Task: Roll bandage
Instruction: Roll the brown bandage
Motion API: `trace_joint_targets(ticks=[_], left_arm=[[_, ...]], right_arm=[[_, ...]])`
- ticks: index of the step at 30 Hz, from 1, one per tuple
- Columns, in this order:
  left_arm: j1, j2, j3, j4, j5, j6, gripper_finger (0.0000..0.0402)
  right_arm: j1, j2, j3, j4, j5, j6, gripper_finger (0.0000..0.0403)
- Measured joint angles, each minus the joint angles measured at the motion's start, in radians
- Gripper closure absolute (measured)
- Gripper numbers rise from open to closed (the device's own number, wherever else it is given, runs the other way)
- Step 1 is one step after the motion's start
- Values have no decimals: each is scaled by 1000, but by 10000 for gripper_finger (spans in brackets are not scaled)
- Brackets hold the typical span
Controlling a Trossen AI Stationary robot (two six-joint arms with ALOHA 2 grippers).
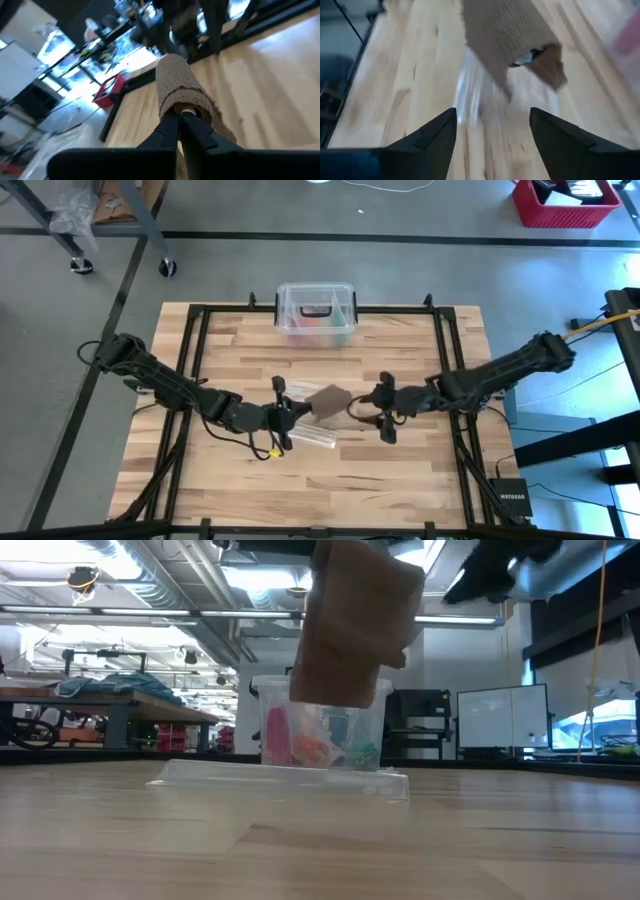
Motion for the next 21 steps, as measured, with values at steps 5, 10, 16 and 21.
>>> trace_joint_targets(ticks=[5, 10, 16, 21], left_arm=[[5, 0, 0, 48, 38, 2, 402], [7, 0, 0, 101, 38, 43, 402], [6, 0, 0, 90, 38, 55, 402], [7, 0, 0, 86, 37, 79, 402]], right_arm=[[-2, 0, -198, 409, 15, -52, 150], [0, 66, -234, 648, -70, -55, 150], [16, 121, -222, 718, -47, -26, 177], [76, 107, -143, 636, -28, -64, 275]])
